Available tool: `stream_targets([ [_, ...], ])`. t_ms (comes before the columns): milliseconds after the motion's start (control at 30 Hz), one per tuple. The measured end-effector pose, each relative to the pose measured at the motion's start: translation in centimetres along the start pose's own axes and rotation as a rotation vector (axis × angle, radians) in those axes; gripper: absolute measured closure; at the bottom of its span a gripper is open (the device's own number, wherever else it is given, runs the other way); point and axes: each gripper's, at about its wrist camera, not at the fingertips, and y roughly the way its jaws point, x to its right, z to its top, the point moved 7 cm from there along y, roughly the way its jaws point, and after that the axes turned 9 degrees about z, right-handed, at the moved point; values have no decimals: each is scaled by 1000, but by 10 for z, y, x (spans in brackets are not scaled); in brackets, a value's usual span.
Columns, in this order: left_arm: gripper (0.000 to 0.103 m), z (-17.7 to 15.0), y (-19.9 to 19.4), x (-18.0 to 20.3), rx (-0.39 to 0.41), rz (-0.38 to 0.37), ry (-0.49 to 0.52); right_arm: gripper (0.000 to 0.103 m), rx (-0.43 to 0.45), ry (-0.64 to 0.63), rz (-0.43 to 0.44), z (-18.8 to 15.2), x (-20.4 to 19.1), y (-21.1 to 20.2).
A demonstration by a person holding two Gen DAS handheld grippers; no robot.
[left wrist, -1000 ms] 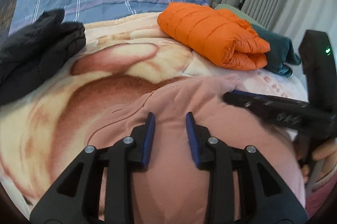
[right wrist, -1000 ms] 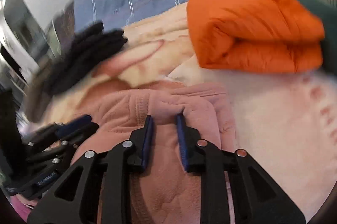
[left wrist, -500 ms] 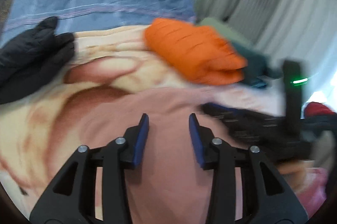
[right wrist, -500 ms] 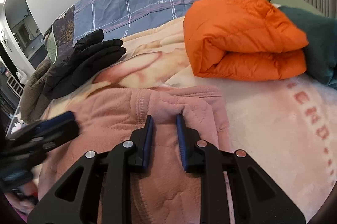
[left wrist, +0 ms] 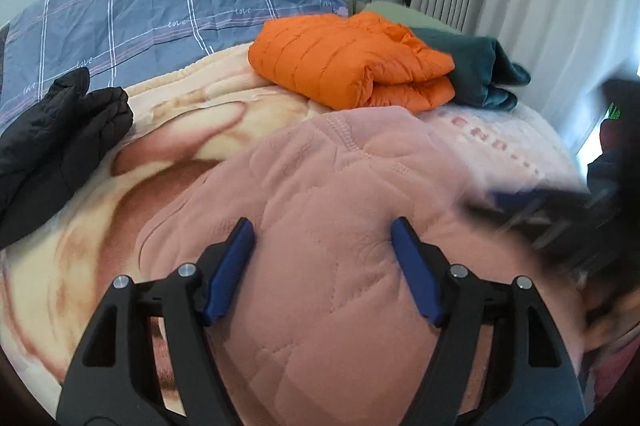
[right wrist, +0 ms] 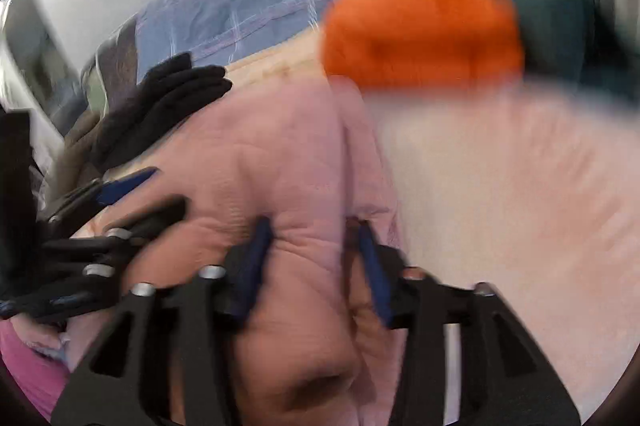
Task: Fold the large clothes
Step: 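Grasp the pink jacket fold with the right tool and roll it over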
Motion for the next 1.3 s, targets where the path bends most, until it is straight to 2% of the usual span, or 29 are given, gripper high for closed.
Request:
stream_targets([
  [33, 29, -1, 2, 4, 5, 27, 29, 51, 4, 81, 75, 1, 10, -2],
  [100, 29, 1, 1, 5, 14, 36, 30, 51, -13, 111, 95, 5, 10, -6],
  [267, 29, 0, -13, 1, 44, 36, 15, 51, 36, -23, -22, 6, -16, -27],
  [400, 29, 1, -23, 0, 55, 69, 2, 51, 139, -99, -123, 2, -42, -69],
  [433, 29, 1, -23, 0, 53, 78, 5, 51, 182, -158, -130, 0, -54, -82],
  [500, 29, 2, -22, 1, 49, 78, 3, 53, 210, -209, -116, -7, -64, -92],
  [567, 29, 2, -22, 0, 50, 75, -5, 56, 150, -204, -119, -24, -55, -82],
  [600, 29, 1, -21, 0, 51, 72, -9, 55, 104, -190, -130, -33, -43, -69],
  [633, 29, 1, -20, 0, 48, 71, -10, 52, 64, -171, -104, -42, -29, -47],
  [667, 29, -1, -18, 2, 42, 82, 3, 44, 66, -156, -78, -46, -18, -37],
  [700, 29, -1, -16, 5, 43, 100, 19, 43, 69, -113, -34, -45, -10, -36],
  [767, 29, -1, -18, 9, 52, 122, 39, 43, 62, -48, 2, -41, -7, -42],
  [900, 29, 3, -24, 6, 33, 112, 13, 43, 68, -112, -41, -43, -15, -43],
  [967, 32, 6, -35, 6, 39, 99, -25, 42, 79, -104, -40, -48, -15, -46],
  [1033, 32, 11, -53, 15, 69, 31, -34, 42, 85, -86, -23, -51, -14, -47],
  [1133, 32, 12, -62, 36, 76, -50, 11, 42, 92, -84, -15, -53, -13, -52],
  [1200, 31, 0, -43, 47, 34, 16, 87, 42, 100, -79, -15, -54, -14, -53],
  [1267, 30, -12, -29, 56, 54, 116, 178, 42, 96, -87, -23, -56, -14, -53],
  [1300, 30, -11, -31, 57, 59, 119, 182, 41, 106, -96, -23, -57, -14, -55],
])
